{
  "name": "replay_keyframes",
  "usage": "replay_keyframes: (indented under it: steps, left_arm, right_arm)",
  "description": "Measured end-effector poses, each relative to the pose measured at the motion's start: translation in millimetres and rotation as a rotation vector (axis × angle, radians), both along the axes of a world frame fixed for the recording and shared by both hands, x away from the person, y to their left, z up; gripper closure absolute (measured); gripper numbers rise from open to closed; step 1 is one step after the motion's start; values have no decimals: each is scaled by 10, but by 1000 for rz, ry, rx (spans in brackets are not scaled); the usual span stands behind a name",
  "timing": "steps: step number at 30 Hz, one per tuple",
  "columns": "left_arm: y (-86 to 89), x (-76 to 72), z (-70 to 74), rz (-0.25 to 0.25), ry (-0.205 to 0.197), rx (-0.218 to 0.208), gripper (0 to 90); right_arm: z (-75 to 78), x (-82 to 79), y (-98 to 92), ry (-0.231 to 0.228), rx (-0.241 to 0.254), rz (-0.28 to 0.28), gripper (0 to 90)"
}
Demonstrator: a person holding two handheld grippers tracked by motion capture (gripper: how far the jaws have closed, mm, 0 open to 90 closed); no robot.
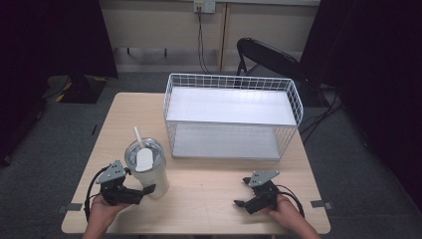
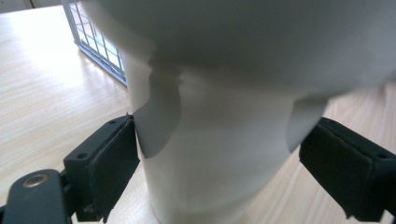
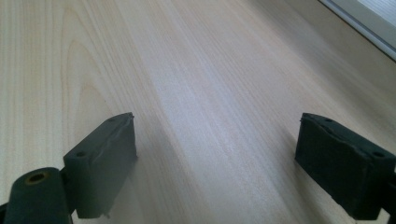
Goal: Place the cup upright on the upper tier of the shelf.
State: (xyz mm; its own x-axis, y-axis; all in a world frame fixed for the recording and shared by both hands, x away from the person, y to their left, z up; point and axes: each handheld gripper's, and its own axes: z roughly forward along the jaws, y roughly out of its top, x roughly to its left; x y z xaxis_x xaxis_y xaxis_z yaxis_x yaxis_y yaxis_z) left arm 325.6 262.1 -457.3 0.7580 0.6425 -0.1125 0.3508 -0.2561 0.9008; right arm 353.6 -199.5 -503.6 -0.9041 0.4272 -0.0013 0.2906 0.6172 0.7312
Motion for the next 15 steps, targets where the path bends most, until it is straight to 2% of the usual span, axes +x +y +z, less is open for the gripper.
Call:
replay_keyframes:
  steps: [15]
  left_arm:
    - [-78, 48, 3, 12, -48, -24, 74]
  right_arm:
    - [0, -2, -1, 0, 0, -2, 119]
